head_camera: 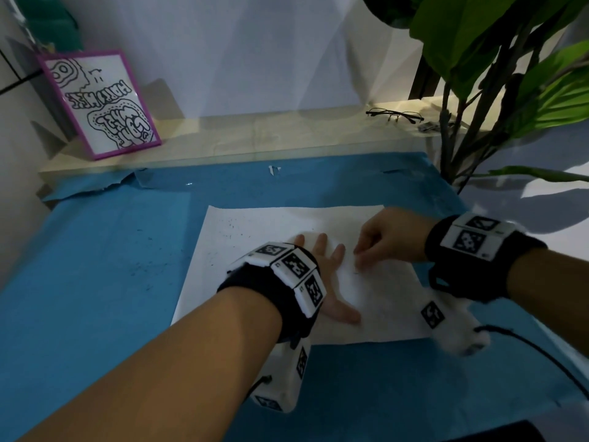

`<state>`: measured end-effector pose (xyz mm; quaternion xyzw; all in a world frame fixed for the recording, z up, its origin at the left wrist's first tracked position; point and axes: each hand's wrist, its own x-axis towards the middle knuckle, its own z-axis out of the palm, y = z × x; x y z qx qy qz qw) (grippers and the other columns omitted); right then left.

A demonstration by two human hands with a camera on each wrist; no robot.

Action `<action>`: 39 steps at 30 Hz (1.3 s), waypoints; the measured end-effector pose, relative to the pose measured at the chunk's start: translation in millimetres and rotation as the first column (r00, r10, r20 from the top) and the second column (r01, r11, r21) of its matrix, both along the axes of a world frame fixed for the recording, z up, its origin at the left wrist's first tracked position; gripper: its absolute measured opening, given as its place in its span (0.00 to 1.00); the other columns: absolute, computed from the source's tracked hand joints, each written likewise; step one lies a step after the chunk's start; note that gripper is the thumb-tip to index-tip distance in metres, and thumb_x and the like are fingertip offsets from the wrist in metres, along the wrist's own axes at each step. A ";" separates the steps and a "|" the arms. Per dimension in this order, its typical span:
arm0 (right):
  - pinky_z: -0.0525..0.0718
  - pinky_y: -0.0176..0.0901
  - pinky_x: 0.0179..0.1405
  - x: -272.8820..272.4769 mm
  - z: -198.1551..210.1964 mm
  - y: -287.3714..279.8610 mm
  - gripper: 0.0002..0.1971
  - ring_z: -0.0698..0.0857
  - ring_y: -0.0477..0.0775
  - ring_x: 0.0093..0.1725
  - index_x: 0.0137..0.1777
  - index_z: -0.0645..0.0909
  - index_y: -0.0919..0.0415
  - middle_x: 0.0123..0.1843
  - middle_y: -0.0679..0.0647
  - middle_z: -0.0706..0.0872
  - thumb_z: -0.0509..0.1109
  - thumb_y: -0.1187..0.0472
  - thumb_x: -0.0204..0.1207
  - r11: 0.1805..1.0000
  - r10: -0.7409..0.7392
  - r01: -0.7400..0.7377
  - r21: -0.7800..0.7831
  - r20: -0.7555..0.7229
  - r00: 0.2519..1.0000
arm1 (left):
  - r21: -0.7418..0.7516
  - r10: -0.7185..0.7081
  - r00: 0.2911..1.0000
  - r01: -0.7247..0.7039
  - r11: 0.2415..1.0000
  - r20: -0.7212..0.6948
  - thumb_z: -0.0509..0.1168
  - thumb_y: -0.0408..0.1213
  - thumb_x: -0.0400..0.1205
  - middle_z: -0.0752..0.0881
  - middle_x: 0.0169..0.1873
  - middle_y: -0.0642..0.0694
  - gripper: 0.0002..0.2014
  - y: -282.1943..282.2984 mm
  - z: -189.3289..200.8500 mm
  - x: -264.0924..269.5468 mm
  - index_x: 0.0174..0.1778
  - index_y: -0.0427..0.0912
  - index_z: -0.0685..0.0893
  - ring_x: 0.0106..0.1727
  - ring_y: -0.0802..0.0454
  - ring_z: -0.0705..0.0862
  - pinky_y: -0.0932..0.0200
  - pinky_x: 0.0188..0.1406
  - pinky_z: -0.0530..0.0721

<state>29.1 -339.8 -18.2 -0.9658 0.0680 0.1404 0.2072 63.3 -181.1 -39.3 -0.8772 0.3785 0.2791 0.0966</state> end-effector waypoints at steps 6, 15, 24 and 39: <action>0.79 0.35 0.42 0.1 -5.9 14.5 0.06 0.81 0.41 0.39 0.35 0.83 0.47 0.34 0.39 0.82 0.77 0.54 0.68 0.995 0.100 -0.099 -0.023 0.008 0.995 | -0.008 -0.027 0.999 0.027 1.000 0.020 0.62 0.74 0.69 0.34 0.83 0.49 0.55 0.3 1.7 0.1 0.81 0.60 0.32 0.82 0.36 0.36 0.32 0.78 0.44; 0.82 0.38 0.43 -8.7 -8.0 11.7 0.06 0.84 0.45 0.41 0.39 0.86 0.54 0.39 0.45 0.87 0.78 0.53 0.68 1.000 0.029 -0.029 0.010 0.000 1.000 | -0.011 -0.008 1.000 0.008 1.000 0.003 0.63 0.74 0.68 0.33 0.83 0.50 0.57 0.9 -0.7 1.5 0.81 0.59 0.32 0.82 0.37 0.35 0.31 0.77 0.43; 0.73 0.38 0.26 -33.2 -35.8 8.9 0.08 0.75 0.45 0.24 0.42 0.86 0.62 0.26 0.48 0.79 0.78 0.58 0.69 0.575 -0.711 0.432 0.695 0.163 0.684 | 0.002 0.007 0.999 -0.007 1.000 -0.053 0.63 0.73 0.69 0.29 0.81 0.51 0.58 14.8 3.7 -15.9 0.81 0.57 0.30 0.82 0.39 0.32 0.32 0.77 0.43; 0.78 0.39 0.24 -57.3 -55.5 24.4 0.02 0.76 0.48 0.24 0.44 0.83 0.62 0.32 0.52 0.83 0.73 0.64 0.74 0.144 -0.859 0.320 0.937 -0.042 0.511 | -0.010 0.181 0.960 -0.183 0.983 0.213 0.47 0.59 0.85 0.40 0.84 0.49 0.36 7.4 -4.2 9.4 0.84 0.46 0.42 0.84 0.44 0.41 0.36 0.79 0.46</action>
